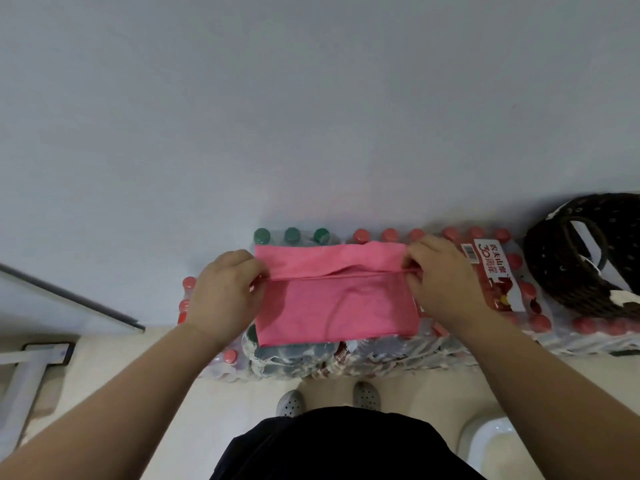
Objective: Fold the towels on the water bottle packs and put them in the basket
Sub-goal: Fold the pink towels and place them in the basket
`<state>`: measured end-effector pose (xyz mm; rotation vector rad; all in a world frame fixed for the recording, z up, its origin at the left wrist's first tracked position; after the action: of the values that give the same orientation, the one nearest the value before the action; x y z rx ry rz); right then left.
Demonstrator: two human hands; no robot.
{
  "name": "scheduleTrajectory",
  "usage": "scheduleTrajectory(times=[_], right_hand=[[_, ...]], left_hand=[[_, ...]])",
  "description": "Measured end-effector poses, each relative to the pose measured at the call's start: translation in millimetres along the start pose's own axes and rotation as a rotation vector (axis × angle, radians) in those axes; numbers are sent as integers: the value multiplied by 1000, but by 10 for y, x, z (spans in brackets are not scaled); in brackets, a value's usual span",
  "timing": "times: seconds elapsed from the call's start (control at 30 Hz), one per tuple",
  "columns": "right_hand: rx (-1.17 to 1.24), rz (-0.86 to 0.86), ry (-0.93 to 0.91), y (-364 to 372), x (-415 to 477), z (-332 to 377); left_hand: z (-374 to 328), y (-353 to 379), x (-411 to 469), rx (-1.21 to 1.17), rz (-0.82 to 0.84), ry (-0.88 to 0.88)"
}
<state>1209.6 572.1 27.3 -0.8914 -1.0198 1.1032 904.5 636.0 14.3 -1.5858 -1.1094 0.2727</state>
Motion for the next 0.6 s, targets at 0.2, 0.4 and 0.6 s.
scheduleTrajectory(times=[0.2, 0.4, 0.6], right_hand=[[-9, 61, 57, 110, -478, -178], [-21, 138, 31, 283, -643, -199], [-41, 217, -55, 461, -722, -188]], left_hand=[[-181, 185, -595, -73, 21, -4], [-222, 288, -726, 8, 91, -5], [-228, 285, -705, 74, 171, -34]])
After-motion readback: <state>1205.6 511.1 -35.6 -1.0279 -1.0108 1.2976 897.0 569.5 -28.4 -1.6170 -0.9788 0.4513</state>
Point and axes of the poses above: each hand's wrist, its own x-axis towards the middle knuckle, its own y-axis out of the palm, z = x × y, the point moved 6 cm from there along x, towards the middle knuckle, and after that the axes turned 6 degrees about y, right-handed, at the moved point
